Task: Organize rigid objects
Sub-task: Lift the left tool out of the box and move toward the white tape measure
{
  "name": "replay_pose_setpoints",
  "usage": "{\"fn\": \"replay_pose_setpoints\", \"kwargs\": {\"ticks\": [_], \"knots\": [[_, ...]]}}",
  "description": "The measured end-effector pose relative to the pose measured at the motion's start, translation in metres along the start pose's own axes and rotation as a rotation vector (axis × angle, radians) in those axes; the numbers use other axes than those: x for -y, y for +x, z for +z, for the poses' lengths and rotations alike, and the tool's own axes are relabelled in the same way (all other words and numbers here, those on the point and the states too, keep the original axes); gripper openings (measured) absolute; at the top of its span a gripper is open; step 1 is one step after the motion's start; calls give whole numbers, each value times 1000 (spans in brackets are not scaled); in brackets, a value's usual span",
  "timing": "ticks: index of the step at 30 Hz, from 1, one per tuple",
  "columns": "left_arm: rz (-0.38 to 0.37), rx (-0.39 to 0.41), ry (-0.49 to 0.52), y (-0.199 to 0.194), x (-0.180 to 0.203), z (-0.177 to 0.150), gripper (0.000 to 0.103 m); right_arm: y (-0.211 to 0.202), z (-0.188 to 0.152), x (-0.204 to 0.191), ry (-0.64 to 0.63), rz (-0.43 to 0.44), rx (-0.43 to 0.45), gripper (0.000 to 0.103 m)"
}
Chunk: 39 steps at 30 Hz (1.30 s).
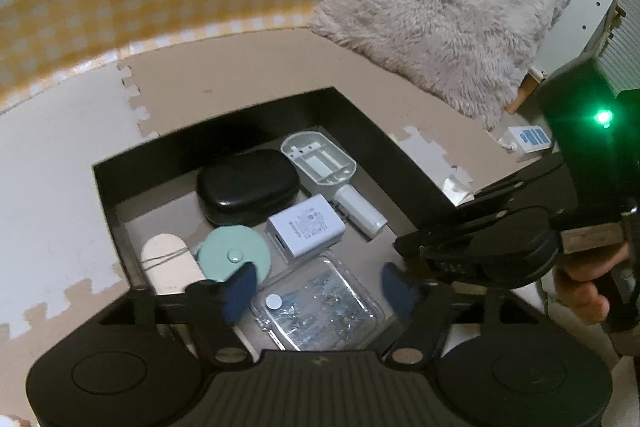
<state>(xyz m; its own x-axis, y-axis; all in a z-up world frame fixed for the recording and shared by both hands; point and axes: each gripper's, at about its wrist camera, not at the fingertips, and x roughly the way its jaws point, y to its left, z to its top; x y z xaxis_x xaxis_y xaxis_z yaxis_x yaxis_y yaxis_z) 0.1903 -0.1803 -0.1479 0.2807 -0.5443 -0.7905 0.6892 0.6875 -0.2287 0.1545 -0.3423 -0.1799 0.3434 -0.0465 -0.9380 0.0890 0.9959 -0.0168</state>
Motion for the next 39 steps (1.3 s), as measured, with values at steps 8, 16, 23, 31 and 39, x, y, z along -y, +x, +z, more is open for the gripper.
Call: {"fn": "replay_pose_setpoints", "kwargs": {"ticks": [8,16,23,31,39], "knots": [[37,21,-20,-22,0,3,98,0,-1,1,2,3,1,12],[78,36,-36,-46,0,-1,103,0,-1,1,0,3,2,12],[114,73,-53,-75,-3,-5,103,1,-1,1,-2,4,4,11],[161,169,-95,-120,-24,-3,103,1,-1,0,-4,3,4,11],[214,196,-138,-156,-63,-12,103,1,-2,0,-4,4,4,11]]}}
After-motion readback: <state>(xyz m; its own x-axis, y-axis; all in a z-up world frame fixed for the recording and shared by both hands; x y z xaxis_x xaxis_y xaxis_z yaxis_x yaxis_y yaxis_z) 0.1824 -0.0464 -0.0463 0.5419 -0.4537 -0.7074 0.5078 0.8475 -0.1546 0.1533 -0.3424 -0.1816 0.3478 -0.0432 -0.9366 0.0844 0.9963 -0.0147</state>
